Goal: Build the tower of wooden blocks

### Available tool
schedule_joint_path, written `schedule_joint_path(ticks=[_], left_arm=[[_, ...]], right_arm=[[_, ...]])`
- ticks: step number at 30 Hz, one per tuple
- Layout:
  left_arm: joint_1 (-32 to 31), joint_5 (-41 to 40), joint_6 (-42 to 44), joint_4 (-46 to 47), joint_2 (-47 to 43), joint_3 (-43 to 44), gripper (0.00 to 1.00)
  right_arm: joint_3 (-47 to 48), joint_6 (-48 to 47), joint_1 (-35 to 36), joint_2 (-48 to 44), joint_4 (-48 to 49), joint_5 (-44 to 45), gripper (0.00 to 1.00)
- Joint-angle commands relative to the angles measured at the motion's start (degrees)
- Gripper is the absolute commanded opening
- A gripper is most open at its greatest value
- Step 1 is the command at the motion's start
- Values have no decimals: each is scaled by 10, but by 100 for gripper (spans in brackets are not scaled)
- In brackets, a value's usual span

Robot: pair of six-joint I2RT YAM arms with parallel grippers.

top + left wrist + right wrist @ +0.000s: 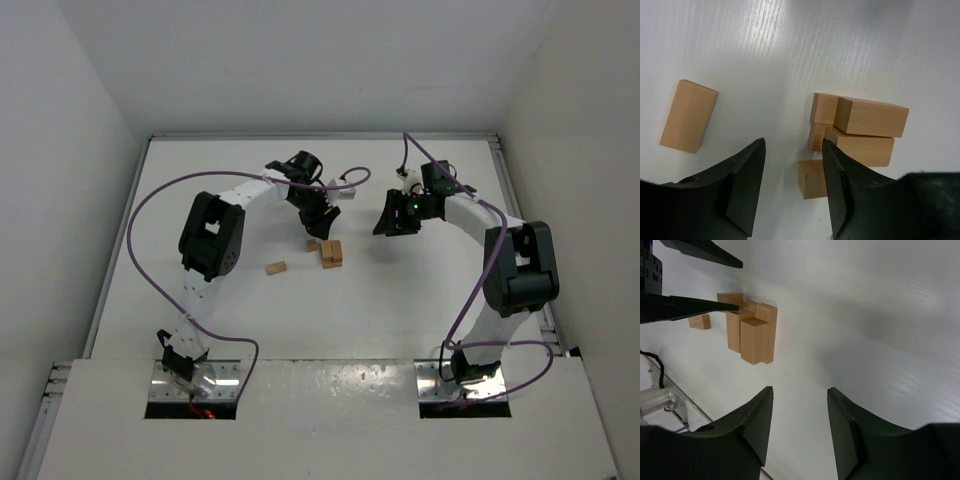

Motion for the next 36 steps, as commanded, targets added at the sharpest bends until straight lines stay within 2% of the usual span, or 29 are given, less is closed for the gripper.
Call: schedule_joint_path(ticks=[1,24,27,30,36], left_arm=[[-6,20,11,-9,7,20,55],[-11,22,16,-25,18,37,55],[-11,9,1,0,5,37,55],[8,-15,-14,25,-7,37,52],[62,-71,-56,67,-67,56,31]], right_arm=[[15,-4,-3,-15,2,-16,48],[13,-4,-3,-13,2,-18,49],[11,-1,-3,-14,4,-17,49],[9,1,-5,-16,3,-15,47],[12,-1,-2,-16,6,-11,42]])
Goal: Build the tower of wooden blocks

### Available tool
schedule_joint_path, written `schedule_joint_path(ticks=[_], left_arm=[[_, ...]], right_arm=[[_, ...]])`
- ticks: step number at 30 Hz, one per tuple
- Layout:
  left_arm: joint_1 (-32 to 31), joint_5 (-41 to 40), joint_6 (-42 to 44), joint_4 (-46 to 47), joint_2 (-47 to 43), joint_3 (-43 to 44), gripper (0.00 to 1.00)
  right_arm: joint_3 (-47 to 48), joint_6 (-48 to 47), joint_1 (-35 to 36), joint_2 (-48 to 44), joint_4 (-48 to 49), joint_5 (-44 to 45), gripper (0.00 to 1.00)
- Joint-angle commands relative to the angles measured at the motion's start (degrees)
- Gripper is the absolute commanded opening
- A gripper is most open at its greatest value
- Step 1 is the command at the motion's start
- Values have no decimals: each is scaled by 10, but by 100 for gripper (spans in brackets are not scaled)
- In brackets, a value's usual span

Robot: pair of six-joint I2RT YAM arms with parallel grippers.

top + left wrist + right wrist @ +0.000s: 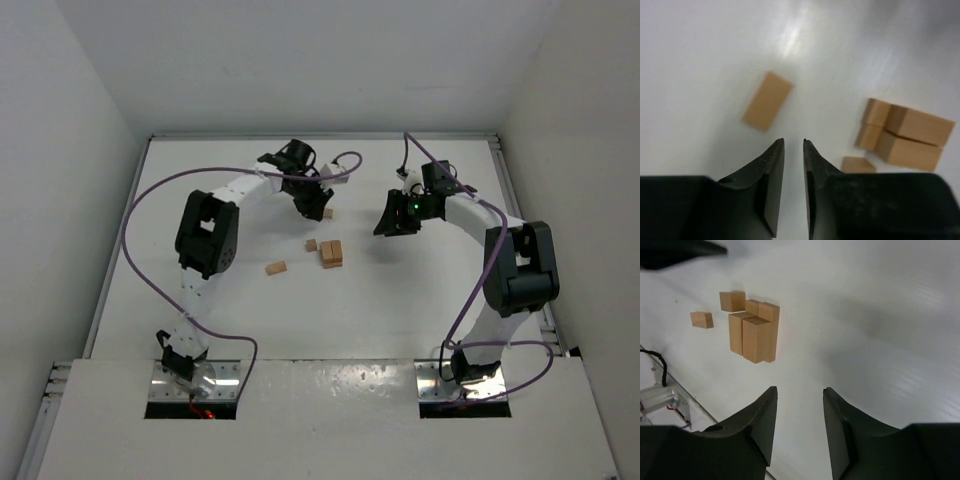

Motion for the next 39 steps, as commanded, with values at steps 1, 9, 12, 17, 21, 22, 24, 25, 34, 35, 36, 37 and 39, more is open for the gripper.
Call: schedule_joint_path(ticks=[1,9,12,17,21,22,24,25,34,35,36,37,39], left_arm=[[51,-41,-31,64,-90,13,26],[34,-74,-158,148,-324,-292,0],[39,-74,-252,171,-390,-365,0],[71,38,-265,155,-426,-425,13],[92,24,-270,171,-454,-464,39],[92,24,-270,171,-459,-469,43],[97,24,-270,171,-459,-477,56],[97,16,-270,177,-459,-486,58],[97,-23,-282,177,-424,-467,61],[97,-23,-282,177,-417,-462,61],[97,-23,-282,177,-417,-462,63],[97,-23,-282,177,-412,-456,63],[97,-17,-287,177,-406,-456,63]], right_arm=[[14,-4,-1,-14,8,-3,41],[35,-25,42,19,-7,38,17],[38,-25,69,29,-1,51,10],[60,-19,100,53,-11,88,5],[79,-20,118,74,-22,106,4],[83,-21,125,78,-24,114,4],[88,-21,129,87,-27,124,4],[94,-22,131,90,-28,124,4],[123,-26,146,121,-42,127,7],[126,-29,148,123,-45,127,8],[129,-28,152,123,-45,129,10],[134,-30,151,129,-45,127,10],[136,-30,154,131,-48,127,12]])
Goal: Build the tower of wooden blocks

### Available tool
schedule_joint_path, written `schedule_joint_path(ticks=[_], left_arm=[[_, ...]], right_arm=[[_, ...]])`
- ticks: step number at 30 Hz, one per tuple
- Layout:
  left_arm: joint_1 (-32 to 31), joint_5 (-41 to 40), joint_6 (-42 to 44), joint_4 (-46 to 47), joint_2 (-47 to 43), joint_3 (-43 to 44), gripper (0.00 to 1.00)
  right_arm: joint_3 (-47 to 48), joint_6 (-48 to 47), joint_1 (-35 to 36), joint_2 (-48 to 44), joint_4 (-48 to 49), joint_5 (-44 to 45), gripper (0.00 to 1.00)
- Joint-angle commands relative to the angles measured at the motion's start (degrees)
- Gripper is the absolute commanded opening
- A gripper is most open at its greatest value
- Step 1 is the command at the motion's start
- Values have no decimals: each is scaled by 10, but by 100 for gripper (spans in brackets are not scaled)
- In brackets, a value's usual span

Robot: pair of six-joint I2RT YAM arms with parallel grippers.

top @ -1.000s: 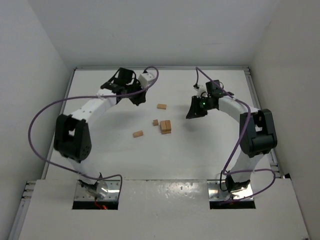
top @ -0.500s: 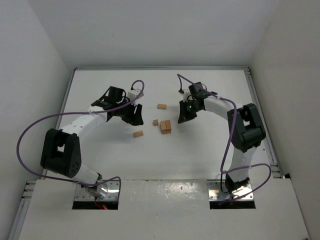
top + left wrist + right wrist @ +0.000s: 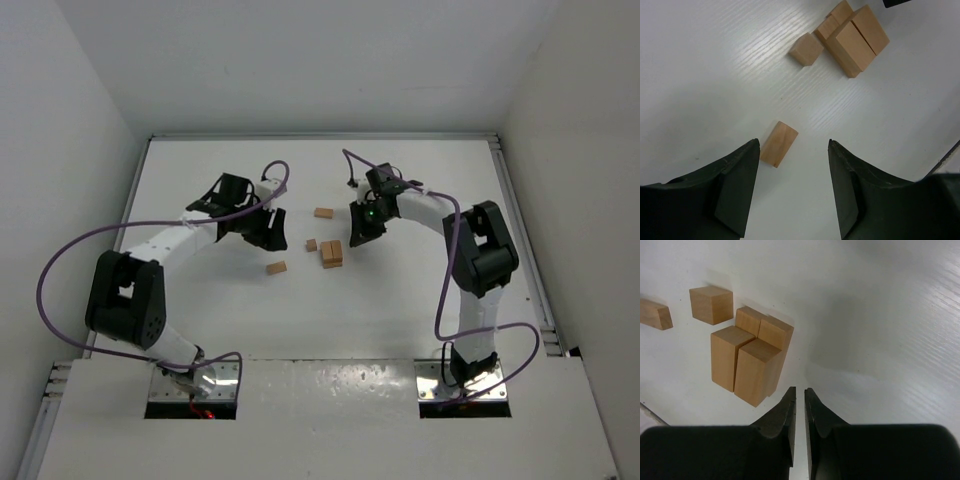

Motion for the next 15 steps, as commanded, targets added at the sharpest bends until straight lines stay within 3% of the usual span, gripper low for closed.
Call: schedule_joint_path(ticks=[1,15], left_arm=[[5,4,-10,13,8,22,63],[5,4,-20,13,25,38,67]], right_arm=[[28,-8,10,6,-4,7,12],[44,-13,16,21,-13,5,22]])
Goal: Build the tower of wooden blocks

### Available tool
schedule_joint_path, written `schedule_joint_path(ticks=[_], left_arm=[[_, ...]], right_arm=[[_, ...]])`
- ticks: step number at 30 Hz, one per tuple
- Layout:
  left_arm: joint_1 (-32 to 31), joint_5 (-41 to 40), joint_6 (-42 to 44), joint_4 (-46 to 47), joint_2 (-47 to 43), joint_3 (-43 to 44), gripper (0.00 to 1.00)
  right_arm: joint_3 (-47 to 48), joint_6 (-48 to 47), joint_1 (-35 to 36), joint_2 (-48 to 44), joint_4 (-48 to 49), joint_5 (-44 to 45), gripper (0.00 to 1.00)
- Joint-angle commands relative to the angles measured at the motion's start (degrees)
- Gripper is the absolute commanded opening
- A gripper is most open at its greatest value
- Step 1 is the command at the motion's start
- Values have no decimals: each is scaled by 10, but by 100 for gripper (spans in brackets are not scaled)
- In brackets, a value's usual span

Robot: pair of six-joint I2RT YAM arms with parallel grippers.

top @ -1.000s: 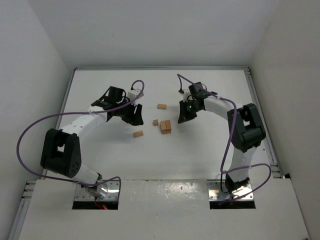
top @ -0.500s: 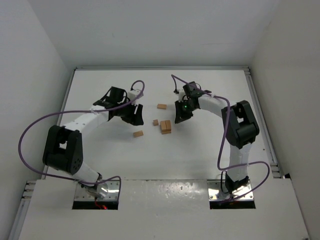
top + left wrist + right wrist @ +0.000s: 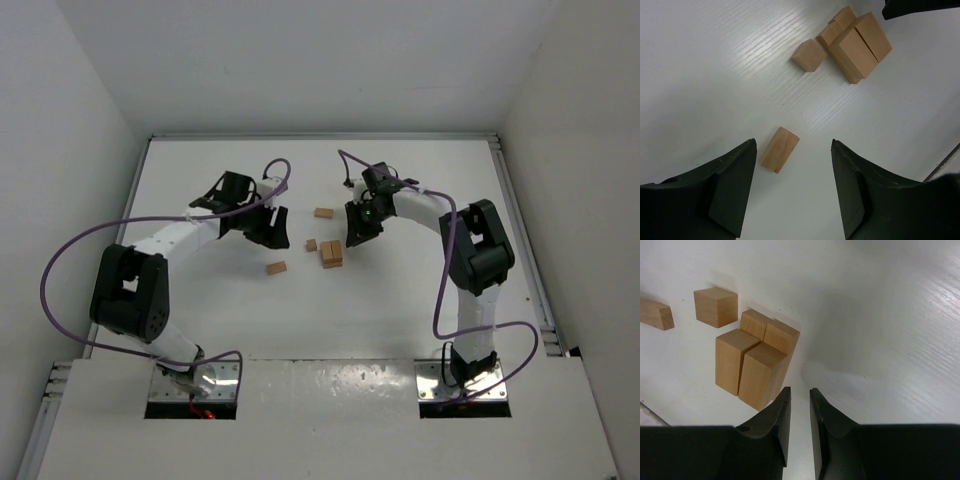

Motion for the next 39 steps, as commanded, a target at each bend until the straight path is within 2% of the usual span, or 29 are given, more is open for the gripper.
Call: schedule_joint_path(ticks=[1,16,18,21,22,25,30,39], left_arm=[[5,4,-10,10,4,22,67],[5,-10,-27,10,15,27,66],[-1,-23,-41,17,15,22,59],[-18,-47,-59,39,20,4,41],[-34,-47,-59,44,20,-1,31],[-63,-47,-74,56,20,-7,21],[-94,-40,-89,56,51,12,16],[-106,-7,-121,56,162,71,10]], right_arm=[[24,-4,7,6,0,3,22],[27,-9,11,6,-4,13,25],[20,-13,11,-6,-2,16,25],[5,-20,9,-26,0,22,25],[-8,-21,6,-39,5,24,25],[-32,-29,-5,-74,6,23,25],[-59,-32,-30,-106,9,19,25],[-68,-30,-45,-114,9,12,25]])
